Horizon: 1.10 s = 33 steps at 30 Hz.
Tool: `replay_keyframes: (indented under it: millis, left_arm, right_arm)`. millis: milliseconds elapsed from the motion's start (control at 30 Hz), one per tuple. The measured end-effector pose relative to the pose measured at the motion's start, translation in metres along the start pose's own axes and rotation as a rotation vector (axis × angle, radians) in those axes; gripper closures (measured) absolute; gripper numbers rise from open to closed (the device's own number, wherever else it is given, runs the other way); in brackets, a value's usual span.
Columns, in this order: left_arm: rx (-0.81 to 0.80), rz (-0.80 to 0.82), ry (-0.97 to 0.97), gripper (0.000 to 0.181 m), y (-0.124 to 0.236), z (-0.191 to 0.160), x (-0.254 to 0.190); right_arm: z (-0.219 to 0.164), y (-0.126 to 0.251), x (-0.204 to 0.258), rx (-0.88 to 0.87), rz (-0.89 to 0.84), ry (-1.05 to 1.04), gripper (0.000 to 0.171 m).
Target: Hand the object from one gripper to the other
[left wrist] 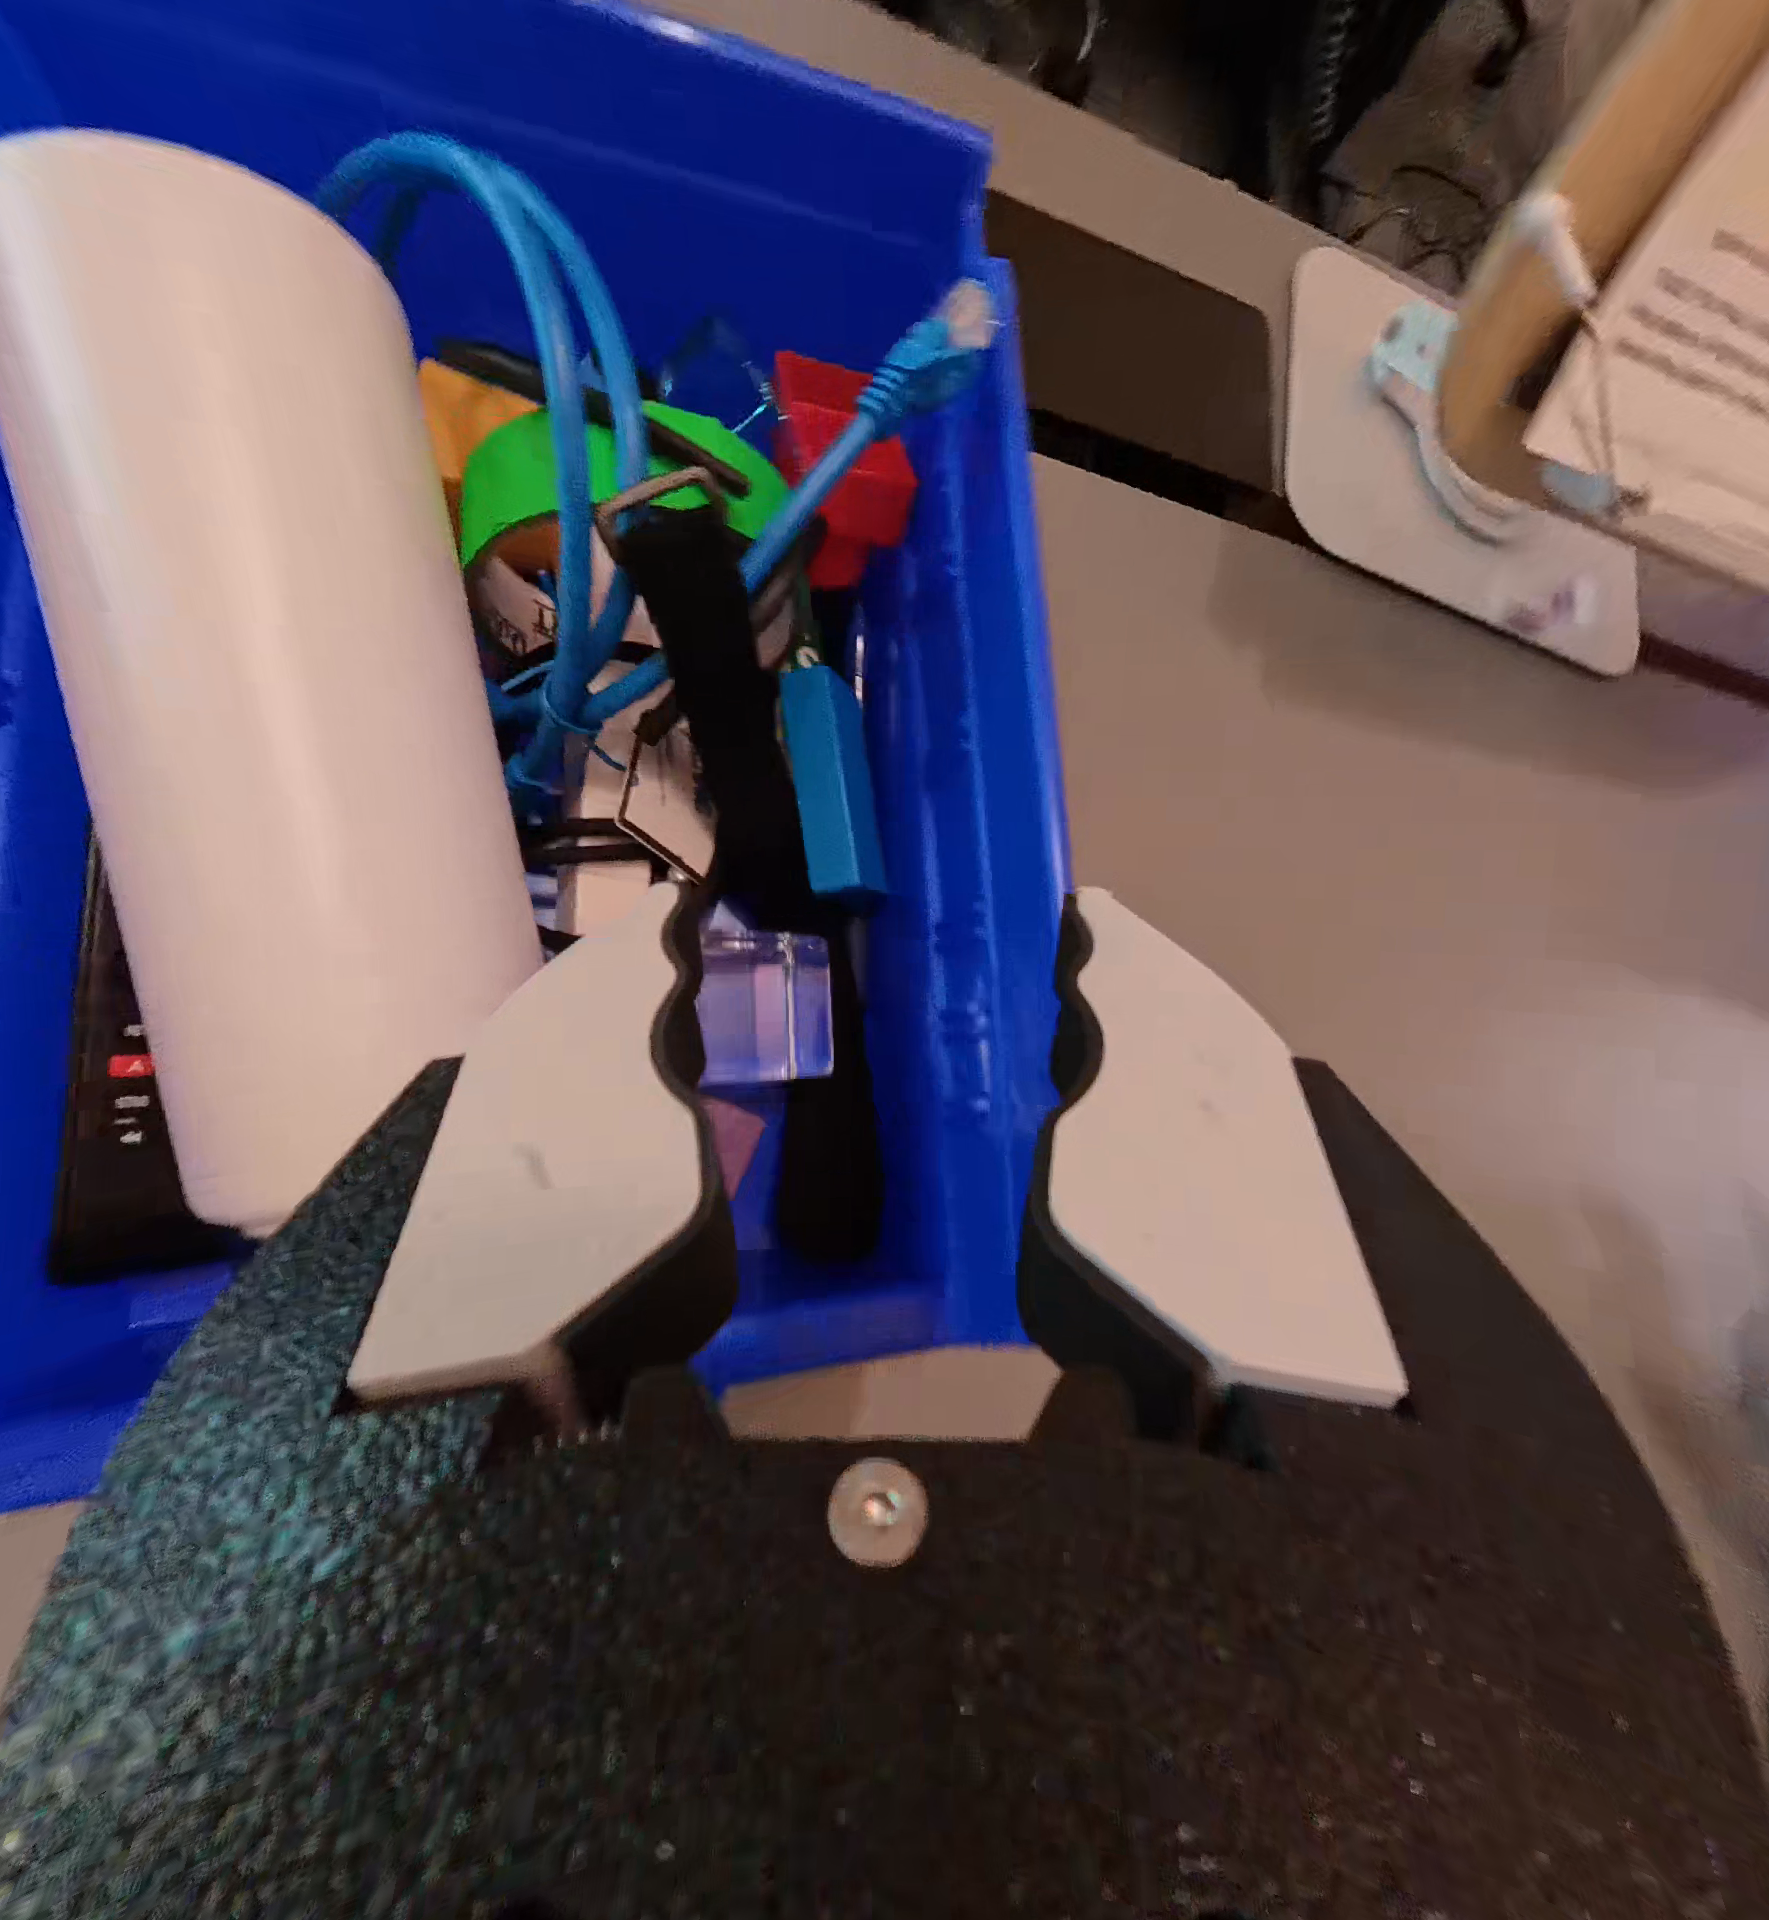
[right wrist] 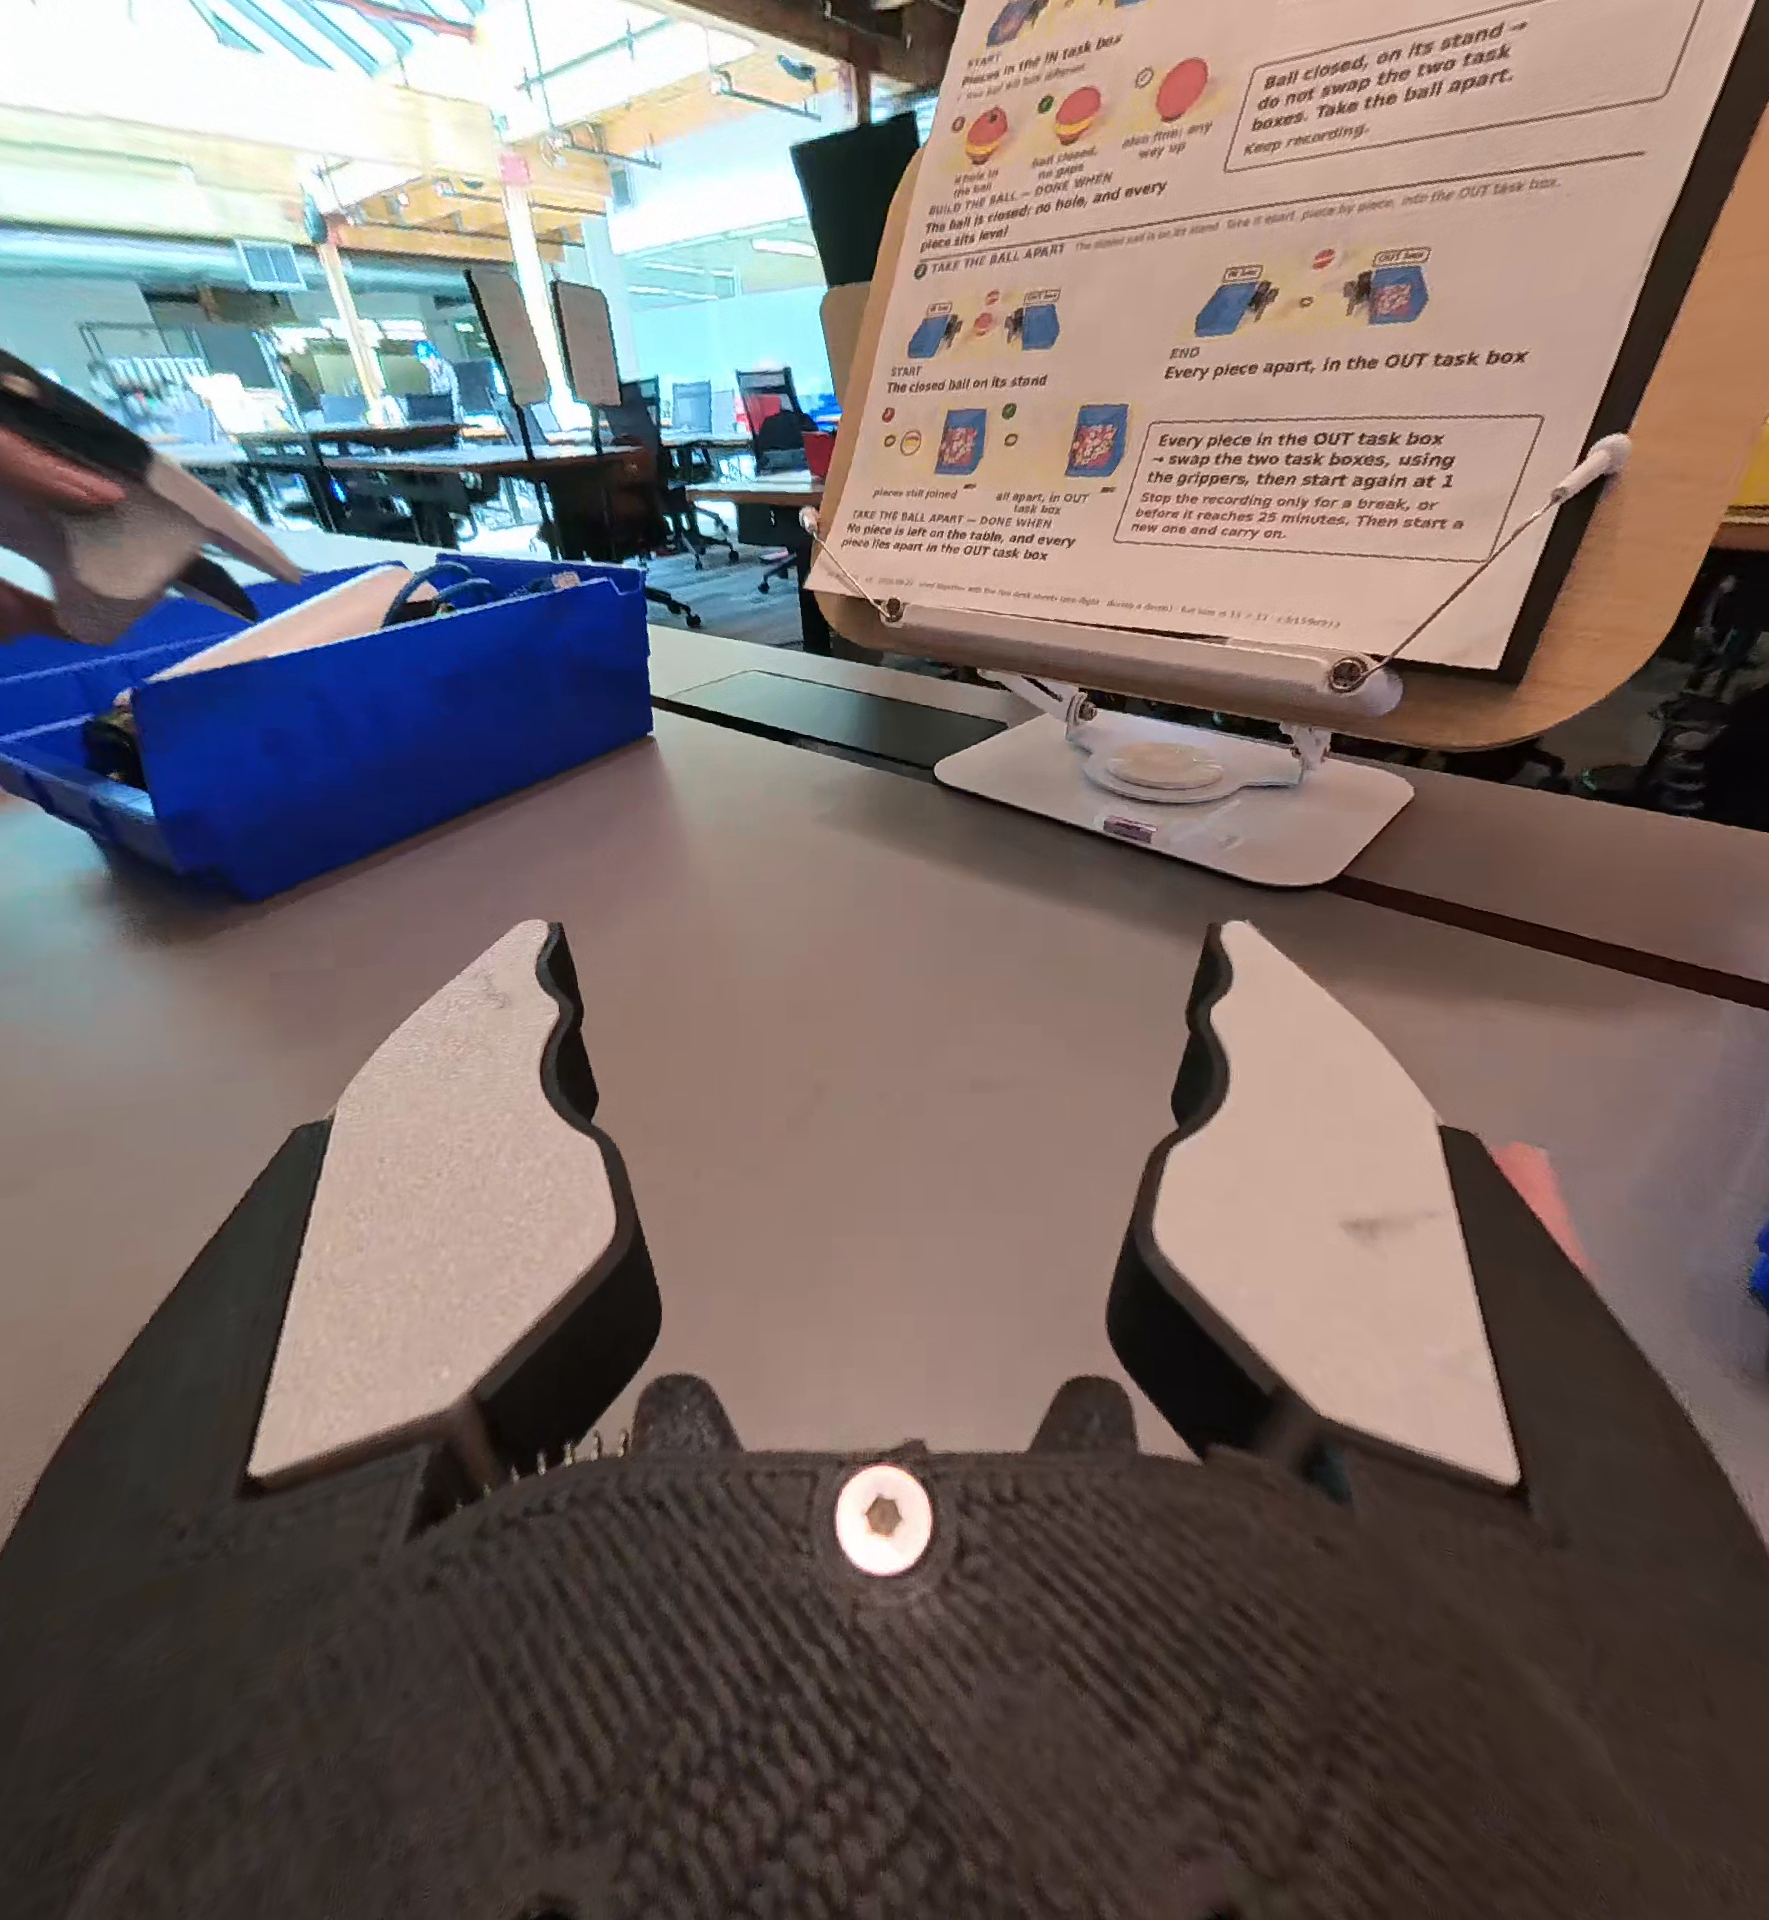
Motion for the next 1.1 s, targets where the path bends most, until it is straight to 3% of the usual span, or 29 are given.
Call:
replay_keyframes:
  millis: [167,633,833,1100]
  left_arm:
    - [0.079,0.043,0.169,0.119,-0.034,0.01,0.016]
    - [0.091,0.203,0.28,0.139,-0.077,0.008,0.036]
    - [0.058,0.232,0.223,0.158,-0.081,0.009,0.038]
    - [0.002,0.174,0.152,0.159,-0.059,0.018,0.036]
  right_arm:
    - [-0.004,0.001,-0.005,0.013,-0.015,0.017,0.064]
    - [-0.003,0.003,-0.001,0.015,-0.016,0.04,0.066]
    - [-0.003,0.003,0.0,0.011,-0.005,0.021,0.069]
    - [-0.008,0.002,-0.005,0.033,-0.016,0.017,0.069]
Point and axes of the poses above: each gripper's, where its closed fingertips meet, y back along the fingers, z out of its top, x = y × z across the jaws, the point moved 1 cm from there along y, back along the fingers, and after that the axes turned 1 degree about x, right-handed, at the moved point
